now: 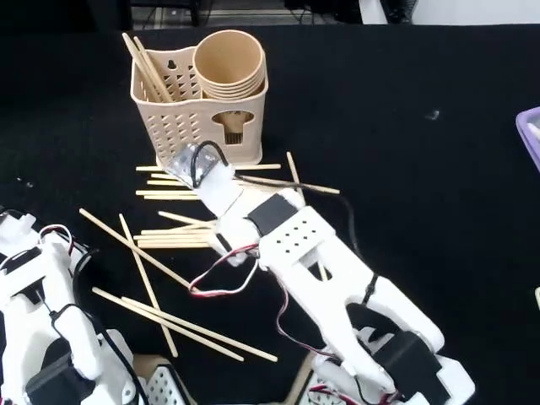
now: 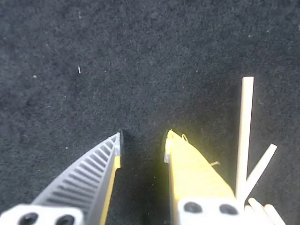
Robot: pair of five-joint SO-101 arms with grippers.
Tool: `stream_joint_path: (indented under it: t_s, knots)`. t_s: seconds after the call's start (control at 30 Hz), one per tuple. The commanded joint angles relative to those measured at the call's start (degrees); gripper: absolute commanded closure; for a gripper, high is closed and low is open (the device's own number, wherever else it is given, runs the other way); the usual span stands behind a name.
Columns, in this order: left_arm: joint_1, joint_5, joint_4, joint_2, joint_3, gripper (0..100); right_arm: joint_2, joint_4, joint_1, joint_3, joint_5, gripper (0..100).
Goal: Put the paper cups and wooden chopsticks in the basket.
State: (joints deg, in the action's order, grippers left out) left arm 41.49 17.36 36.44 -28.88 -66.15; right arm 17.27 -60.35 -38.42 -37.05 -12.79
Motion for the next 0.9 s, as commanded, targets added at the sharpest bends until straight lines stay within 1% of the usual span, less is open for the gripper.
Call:
stream_joint_path:
  t_s: [0.0, 0.07, 0.13, 0.27, 0.33, 0.4, 0.47, 0.53, 0.6, 0.67, 0.77, 0.87]
  knots:
    - [0.6, 0.4, -0.9, -1.7, 0.2, 84, -2.4, -0.1, 0.4, -7.1, 0.7, 98.7]
    - [0.5, 0.4, -0.9, -1.7, 0.2, 84, -3.2, 1.9, 0.6, -12.4, -0.3, 98.7]
    - [0.3, 0.4, -0.9, -1.7, 0.2, 84, -3.2, 3.7, 0.4, -16.5, -3.7, 98.7]
    - [0.3, 0.4, -0.9, -1.7, 0.2, 84, -3.2, 4.2, 0.4, -19.8, -7.5, 98.5]
    - [0.3, 0.4, -0.9, -1.7, 0.2, 84, -3.2, 3.0, 0.4, -19.0, -7.3, 95.3]
    - [0.3, 0.4, -0.9, -1.7, 0.2, 84, -3.2, 0.9, -0.3, -16.5, -7.0, 88.3]
    - [0.3, 0.4, -0.9, -1.7, 0.2, 84, -3.2, -1.1, -1.6, -13.1, -5.0, 81.2]
    - [0.3, 0.4, -0.9, -1.7, 0.2, 84, -3.2, -1.8, -3.7, -9.1, -1.5, 78.5]
    - [0.3, 0.4, -0.9, -1.7, 0.2, 84, -3.6, -1.3, -5.7, -4.9, 1.9, 80.5]
    - [0.3, 0.4, -0.9, -1.7, 0.2, 84, -4.5, 1.9, -7.0, -2.7, 4.3, 83.2]
    - [0.3, 0.4, -0.9, -1.7, 0.2, 84, -8.4, 7.3, -7.2, -2.2, 5.1, 85.1]
    - [0.3, 0.4, -0.9, -1.7, 0.2, 84, -13.8, 9.8, -7.1, -2.1, 4.9, 85.1]
